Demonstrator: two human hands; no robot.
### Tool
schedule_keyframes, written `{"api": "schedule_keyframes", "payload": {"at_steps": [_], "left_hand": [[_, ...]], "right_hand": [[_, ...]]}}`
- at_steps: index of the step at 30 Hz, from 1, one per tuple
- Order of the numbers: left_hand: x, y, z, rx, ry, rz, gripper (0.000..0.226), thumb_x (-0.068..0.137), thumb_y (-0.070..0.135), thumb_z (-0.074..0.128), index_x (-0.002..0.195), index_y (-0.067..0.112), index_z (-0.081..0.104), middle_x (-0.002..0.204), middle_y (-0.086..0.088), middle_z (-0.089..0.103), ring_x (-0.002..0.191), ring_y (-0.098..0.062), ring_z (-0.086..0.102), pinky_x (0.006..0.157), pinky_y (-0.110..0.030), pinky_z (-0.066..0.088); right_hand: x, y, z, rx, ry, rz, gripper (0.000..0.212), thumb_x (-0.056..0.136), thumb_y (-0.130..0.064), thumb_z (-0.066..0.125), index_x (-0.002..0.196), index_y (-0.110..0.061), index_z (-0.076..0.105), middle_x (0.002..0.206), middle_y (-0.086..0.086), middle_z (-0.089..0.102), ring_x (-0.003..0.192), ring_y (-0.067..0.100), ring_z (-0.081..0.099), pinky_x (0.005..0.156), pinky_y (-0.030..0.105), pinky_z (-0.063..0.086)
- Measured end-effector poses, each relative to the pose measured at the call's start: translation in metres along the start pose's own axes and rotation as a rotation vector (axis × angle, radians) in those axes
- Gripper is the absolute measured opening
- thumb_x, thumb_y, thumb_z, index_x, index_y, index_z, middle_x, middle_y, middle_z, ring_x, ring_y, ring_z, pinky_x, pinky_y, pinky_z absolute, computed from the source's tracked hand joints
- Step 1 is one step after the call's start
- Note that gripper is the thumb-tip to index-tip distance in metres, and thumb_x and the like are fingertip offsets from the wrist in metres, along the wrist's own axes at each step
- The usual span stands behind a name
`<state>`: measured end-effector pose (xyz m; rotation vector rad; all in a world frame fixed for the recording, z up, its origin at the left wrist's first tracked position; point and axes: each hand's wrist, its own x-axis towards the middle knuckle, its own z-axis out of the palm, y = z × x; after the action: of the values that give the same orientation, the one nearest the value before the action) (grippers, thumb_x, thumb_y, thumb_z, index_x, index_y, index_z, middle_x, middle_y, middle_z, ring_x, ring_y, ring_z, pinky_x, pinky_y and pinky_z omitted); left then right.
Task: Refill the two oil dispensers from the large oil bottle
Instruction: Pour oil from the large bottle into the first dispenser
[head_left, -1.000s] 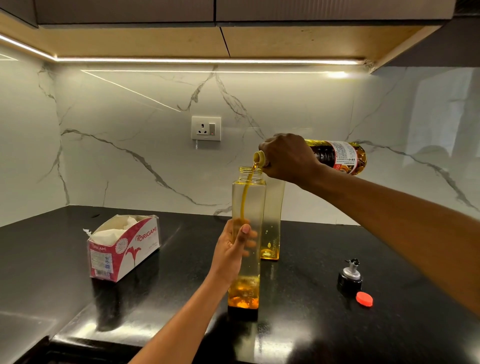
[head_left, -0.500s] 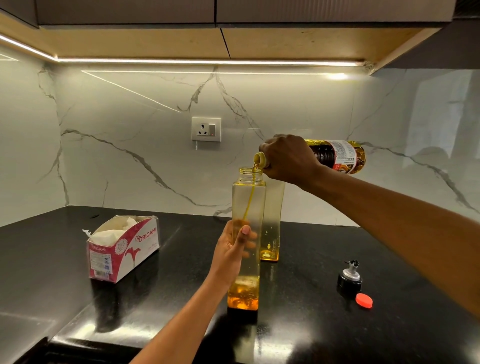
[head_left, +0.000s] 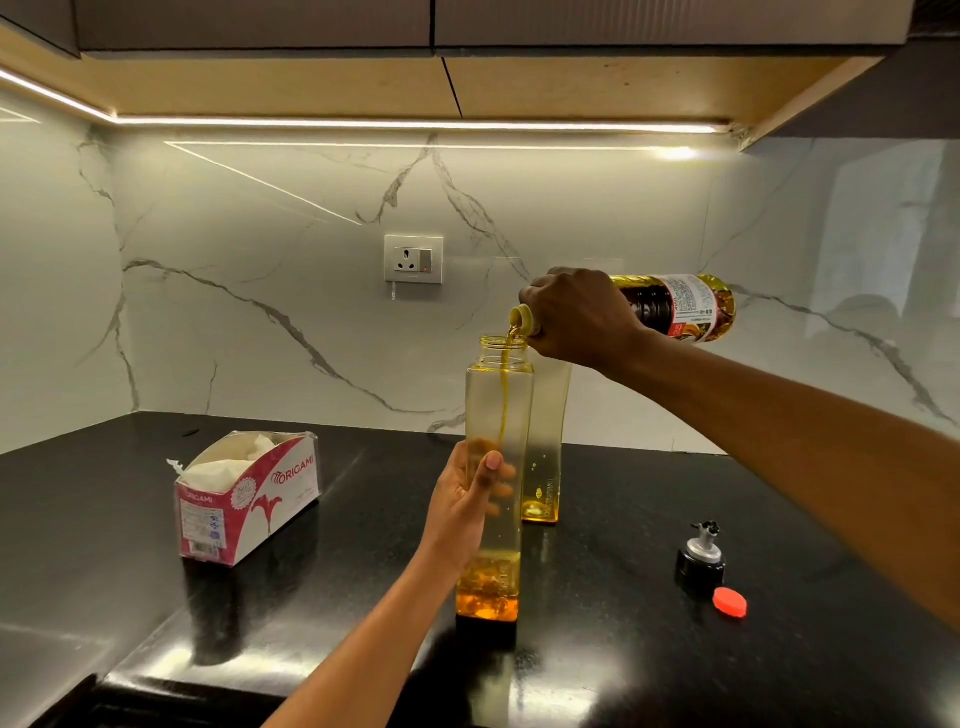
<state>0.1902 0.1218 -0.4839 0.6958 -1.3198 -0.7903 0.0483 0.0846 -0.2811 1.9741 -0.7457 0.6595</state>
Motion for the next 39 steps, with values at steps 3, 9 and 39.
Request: {"api": "schedule_keyframes", "payload": {"at_steps": [3,9,39], "left_hand": [[-0.0003,-0.0003,-0.0005,0.002,0.002,0.000,0.086,0.053,0.084,0.065,0.107,0.017,0.054,0.079,0.009,0.069,0.069,-0.005,0.064,0.061,-0.018,0.052],[-0.0004,0.0000,-0.0004,-0.001,0.007,-0.009,0.087,0.052,0.084,0.065,0.107,0.018,0.055,0.079,0.008,0.069,0.070,-0.006,0.064,0.061,-0.019,0.051],[-0.0009,0.0020,0.0005,0.001,0.008,-0.015,0.091,0.050,0.085,0.065,0.107,0.015,0.055,0.079,0.007,0.067,0.068,-0.006,0.062,0.060,-0.020,0.050]], "right_hand": [[0.0011,0.0003,-0.0007,-0.003,0.003,0.000,0.033,0.091,-0.037,0.048,0.090,-0.009,0.064,0.088,0.007,0.068,0.082,0.024,0.063,0.064,0.030,0.043],[0.0027,0.0000,-0.0023,-0.009,0.009,-0.006,0.032,0.090,-0.036,0.051,0.089,-0.008,0.065,0.087,0.007,0.068,0.082,0.025,0.063,0.063,0.030,0.042],[0.0042,-0.0008,-0.0012,-0.009,0.000,-0.022,0.030,0.090,-0.034,0.050,0.088,-0.008,0.064,0.086,0.008,0.068,0.082,0.025,0.063,0.063,0.029,0.042]]}}
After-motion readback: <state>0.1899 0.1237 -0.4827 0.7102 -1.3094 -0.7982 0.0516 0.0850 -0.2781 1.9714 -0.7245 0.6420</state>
